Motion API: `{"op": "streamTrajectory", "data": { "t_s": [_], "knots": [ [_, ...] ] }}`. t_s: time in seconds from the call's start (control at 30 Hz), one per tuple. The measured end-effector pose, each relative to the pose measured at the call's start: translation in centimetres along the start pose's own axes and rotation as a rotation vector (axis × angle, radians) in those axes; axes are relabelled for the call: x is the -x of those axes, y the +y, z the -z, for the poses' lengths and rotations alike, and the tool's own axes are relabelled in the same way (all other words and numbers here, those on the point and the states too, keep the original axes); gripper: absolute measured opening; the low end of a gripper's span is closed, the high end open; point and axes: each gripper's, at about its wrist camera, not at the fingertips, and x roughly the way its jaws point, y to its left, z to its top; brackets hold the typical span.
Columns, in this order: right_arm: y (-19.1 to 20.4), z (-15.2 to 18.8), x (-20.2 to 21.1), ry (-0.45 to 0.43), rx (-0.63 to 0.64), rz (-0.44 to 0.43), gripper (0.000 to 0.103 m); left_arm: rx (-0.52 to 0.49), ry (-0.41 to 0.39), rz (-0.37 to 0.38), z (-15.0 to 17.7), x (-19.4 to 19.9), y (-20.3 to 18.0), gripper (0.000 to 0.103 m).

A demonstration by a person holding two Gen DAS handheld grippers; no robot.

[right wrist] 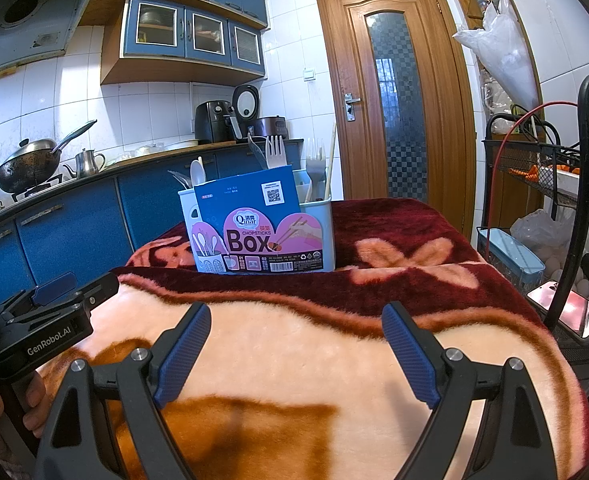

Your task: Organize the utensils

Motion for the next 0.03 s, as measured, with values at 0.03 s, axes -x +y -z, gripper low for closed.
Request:
{"op": "streamTrajectory", "data": {
  "t_s": [0.03],
  "knots": [
    [-0.02,-0.05,-0.03,0.000,0.000,0.000,0.089,-0.001,0.000,0.000,-0.04,-0.01,-0.01,0.075]
  ]
}}
